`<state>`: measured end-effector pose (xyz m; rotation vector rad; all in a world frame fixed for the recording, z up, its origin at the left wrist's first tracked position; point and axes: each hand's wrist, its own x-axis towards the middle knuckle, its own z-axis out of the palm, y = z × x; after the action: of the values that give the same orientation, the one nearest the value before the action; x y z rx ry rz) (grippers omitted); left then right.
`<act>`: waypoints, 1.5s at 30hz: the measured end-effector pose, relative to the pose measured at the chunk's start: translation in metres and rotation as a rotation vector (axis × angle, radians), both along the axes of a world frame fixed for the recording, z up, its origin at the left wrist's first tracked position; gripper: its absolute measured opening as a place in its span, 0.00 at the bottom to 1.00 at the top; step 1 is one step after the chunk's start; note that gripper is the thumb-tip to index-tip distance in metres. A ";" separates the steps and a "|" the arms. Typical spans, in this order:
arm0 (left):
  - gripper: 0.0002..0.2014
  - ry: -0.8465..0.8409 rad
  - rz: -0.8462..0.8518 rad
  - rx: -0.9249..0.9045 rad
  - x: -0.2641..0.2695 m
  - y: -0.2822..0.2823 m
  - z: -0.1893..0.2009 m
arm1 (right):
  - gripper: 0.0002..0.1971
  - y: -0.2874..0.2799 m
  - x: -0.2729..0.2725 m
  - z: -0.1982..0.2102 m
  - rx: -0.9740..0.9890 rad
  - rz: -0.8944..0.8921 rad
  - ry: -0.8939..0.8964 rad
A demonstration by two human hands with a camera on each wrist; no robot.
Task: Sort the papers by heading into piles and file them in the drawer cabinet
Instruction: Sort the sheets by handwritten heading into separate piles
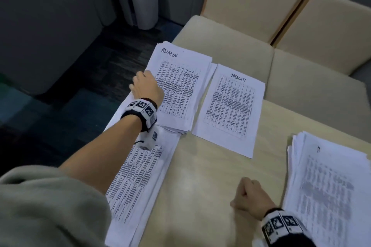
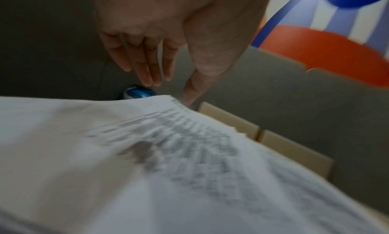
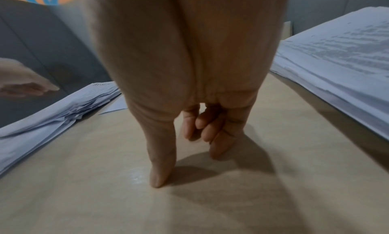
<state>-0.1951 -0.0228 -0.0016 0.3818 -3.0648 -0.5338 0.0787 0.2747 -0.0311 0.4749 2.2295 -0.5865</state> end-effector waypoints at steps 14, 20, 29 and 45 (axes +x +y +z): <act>0.18 -0.453 -0.705 0.515 0.162 0.213 0.084 | 0.13 0.161 0.034 0.067 -0.206 -0.778 0.537; 0.31 -0.606 -0.590 0.497 0.239 0.318 0.034 | 0.36 0.261 0.079 0.040 0.293 -0.856 0.405; 0.23 -0.473 -0.501 0.089 0.285 0.395 0.010 | 0.28 0.312 0.105 0.005 0.053 -0.823 0.455; 0.24 -0.479 -0.296 0.178 0.279 0.405 -0.016 | 0.16 0.346 0.146 0.026 -0.280 -0.919 0.633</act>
<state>0.0843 0.3823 -0.0180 0.0541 -3.5754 -0.8402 0.2252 0.6209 -0.0052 1.3220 2.3391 -1.6856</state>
